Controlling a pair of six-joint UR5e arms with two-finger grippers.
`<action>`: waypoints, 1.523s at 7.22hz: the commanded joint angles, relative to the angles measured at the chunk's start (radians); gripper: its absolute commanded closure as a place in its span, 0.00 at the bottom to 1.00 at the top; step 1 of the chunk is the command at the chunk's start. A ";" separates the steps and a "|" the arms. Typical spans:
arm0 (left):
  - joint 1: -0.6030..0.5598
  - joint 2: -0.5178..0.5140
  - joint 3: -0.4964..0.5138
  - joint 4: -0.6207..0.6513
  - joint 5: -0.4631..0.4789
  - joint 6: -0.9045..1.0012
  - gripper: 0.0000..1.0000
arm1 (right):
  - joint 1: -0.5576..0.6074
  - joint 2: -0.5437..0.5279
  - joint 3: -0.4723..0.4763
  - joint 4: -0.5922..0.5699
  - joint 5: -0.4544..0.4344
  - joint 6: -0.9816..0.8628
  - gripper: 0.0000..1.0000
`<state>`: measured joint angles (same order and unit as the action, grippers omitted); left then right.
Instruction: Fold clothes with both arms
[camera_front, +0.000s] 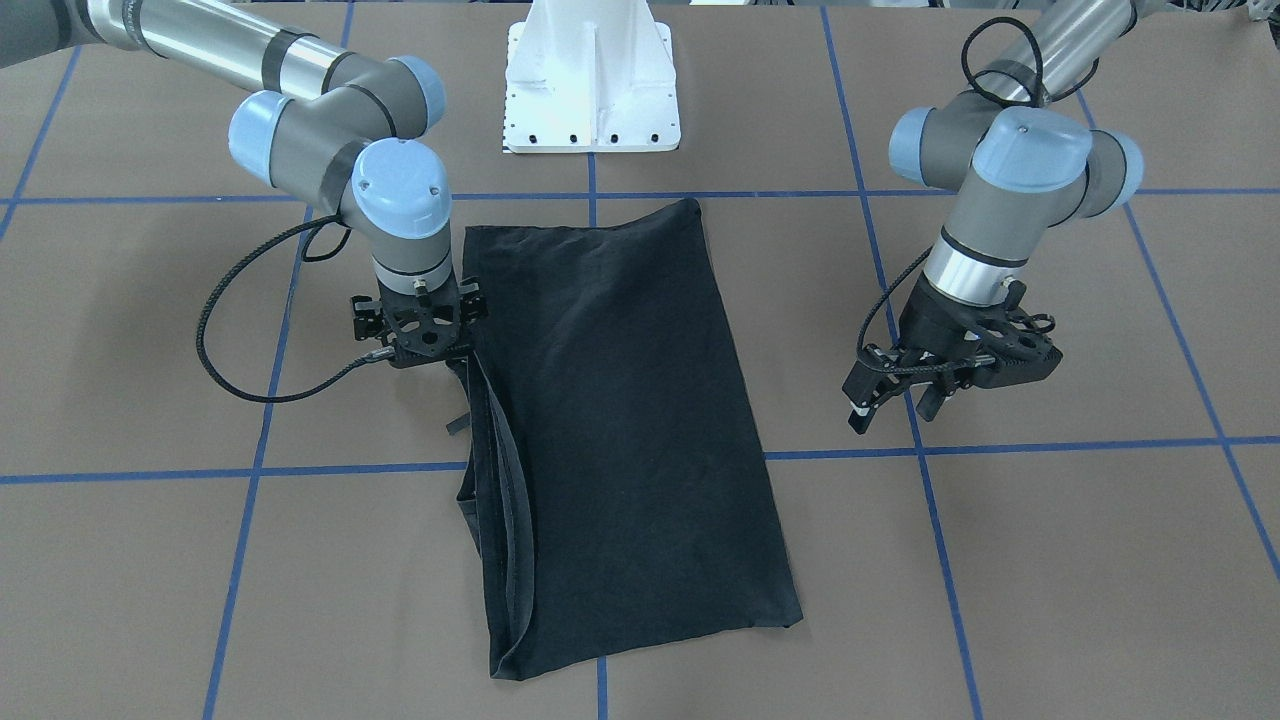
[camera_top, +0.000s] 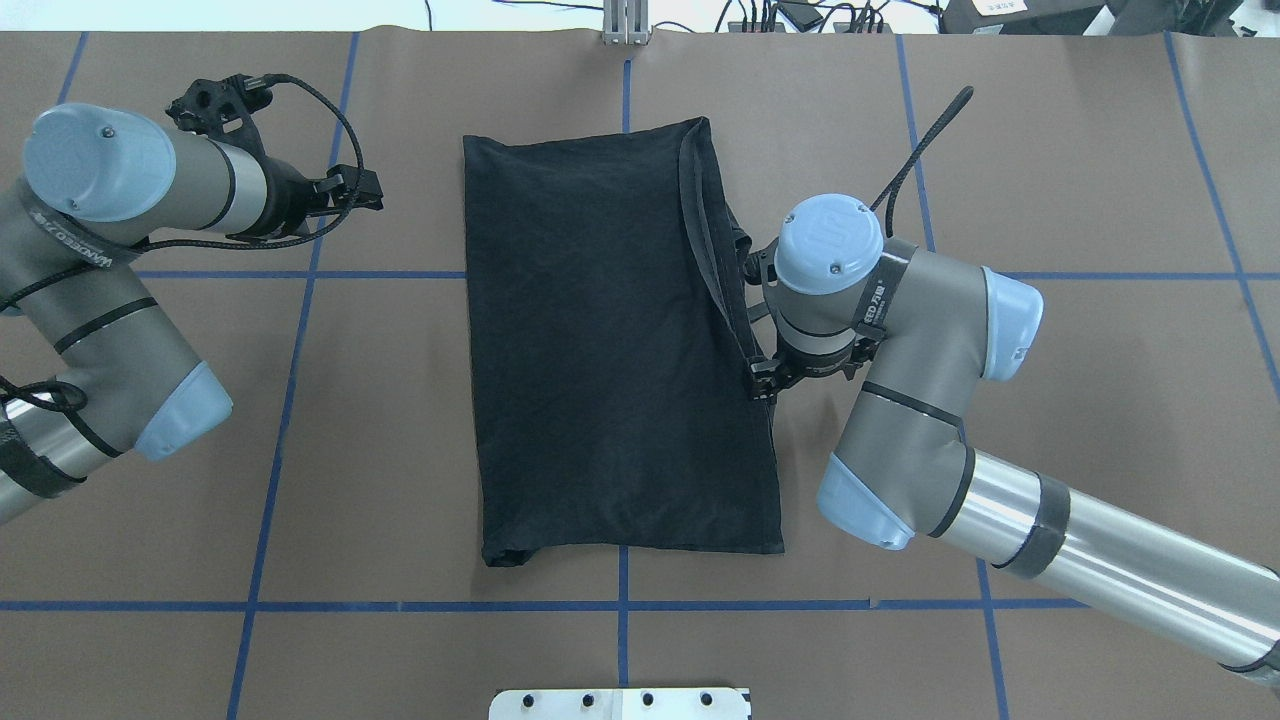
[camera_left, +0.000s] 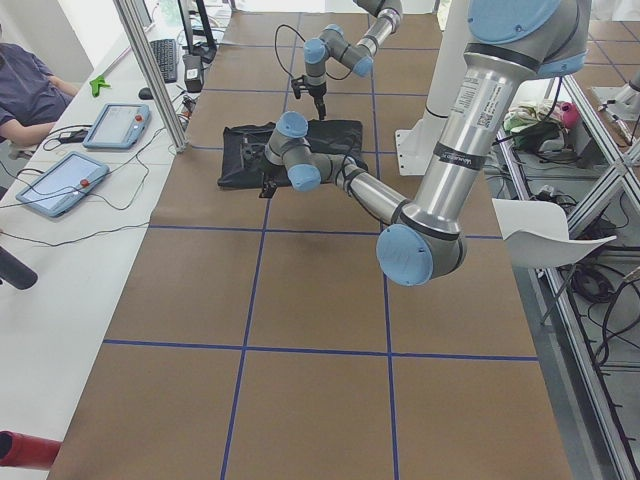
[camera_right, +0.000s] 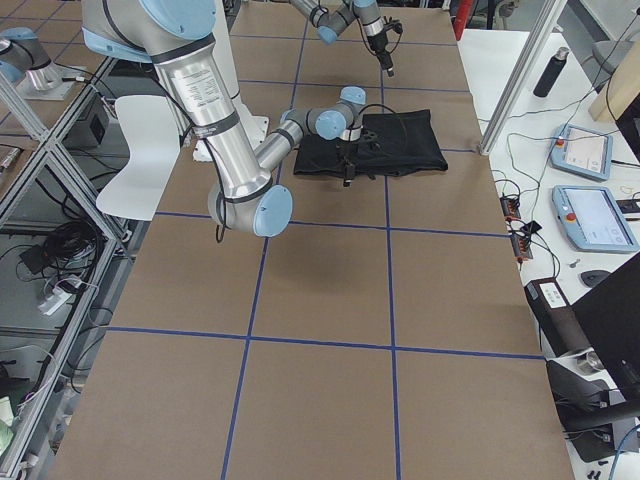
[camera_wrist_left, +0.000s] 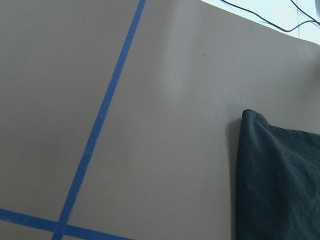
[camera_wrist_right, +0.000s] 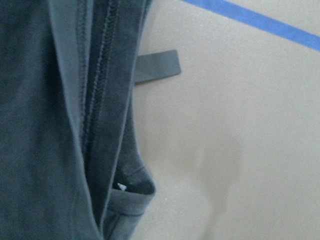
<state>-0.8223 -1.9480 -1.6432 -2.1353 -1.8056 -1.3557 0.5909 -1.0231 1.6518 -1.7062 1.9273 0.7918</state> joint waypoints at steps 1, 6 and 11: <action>0.000 0.001 0.000 0.000 0.000 0.000 0.00 | 0.035 -0.045 0.069 -0.003 0.040 -0.011 0.02; -0.001 0.001 0.000 0.002 -0.001 0.003 0.00 | -0.028 0.124 -0.029 0.002 -0.011 0.004 0.01; 0.000 0.000 0.000 0.000 -0.011 0.000 0.00 | -0.046 0.167 -0.142 0.004 -0.041 -0.009 0.01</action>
<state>-0.8229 -1.9475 -1.6429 -2.1353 -1.8100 -1.3543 0.5467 -0.8514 1.5164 -1.7028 1.8900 0.7850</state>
